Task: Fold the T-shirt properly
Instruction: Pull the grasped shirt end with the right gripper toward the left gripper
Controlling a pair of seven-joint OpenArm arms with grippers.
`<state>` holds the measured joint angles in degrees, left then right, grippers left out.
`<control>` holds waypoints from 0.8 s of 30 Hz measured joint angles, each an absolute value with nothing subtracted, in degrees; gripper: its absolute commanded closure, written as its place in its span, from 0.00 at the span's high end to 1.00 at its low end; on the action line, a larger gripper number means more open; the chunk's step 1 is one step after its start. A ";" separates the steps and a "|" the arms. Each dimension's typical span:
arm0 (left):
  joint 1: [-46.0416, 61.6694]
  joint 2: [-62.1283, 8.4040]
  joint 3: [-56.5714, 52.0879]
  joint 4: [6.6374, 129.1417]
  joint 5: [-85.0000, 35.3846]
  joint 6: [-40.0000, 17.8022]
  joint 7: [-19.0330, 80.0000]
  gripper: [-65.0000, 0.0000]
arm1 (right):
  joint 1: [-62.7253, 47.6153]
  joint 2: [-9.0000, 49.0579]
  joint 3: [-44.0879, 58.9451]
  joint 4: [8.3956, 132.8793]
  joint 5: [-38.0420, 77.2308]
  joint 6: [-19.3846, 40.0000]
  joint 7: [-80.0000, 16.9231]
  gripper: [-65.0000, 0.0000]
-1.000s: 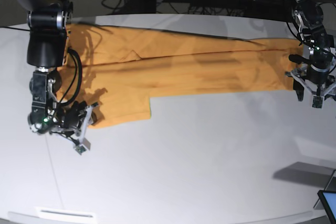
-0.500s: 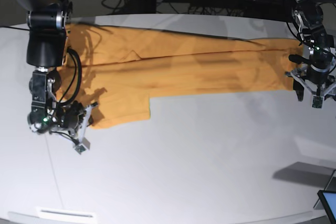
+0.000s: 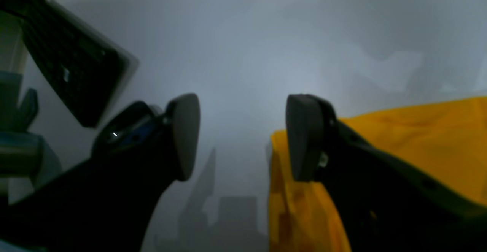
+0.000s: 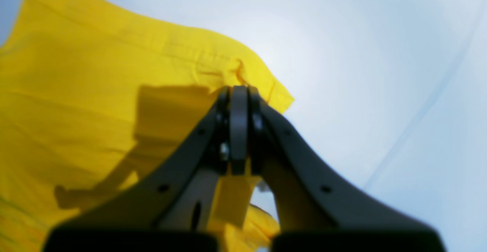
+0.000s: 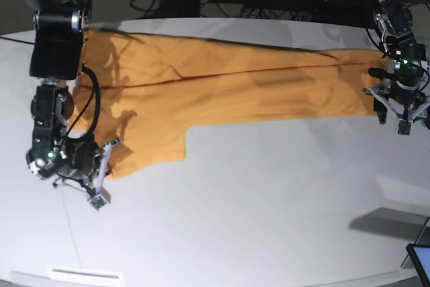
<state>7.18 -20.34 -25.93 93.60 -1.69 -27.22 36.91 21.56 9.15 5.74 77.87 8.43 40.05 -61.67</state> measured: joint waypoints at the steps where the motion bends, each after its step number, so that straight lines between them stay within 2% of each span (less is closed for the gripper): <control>1: 7.16 -20.34 -25.93 93.56 -1.72 -27.22 36.91 0.54 | 21.15 9.15 5.74 79.09 8.45 40.03 -61.95 0.00; 18: 4.91 -20.34 -25.80 91.61 -1.63 -27.22 36.84 0.54 | 11.31 11.16 6.24 95.39 8.88 40.07 -68.93 0.00; 24: 3.99 -20.25 -22.28 89.67 -1.80 -27.33 36.82 0.54 | 7.97 11.64 6.24 101.41 8.64 40.05 -70.96 0.00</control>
<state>3.99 -20.25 -22.28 89.67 -1.80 -27.33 36.82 7.97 11.64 6.24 101.41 8.64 40.05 -70.96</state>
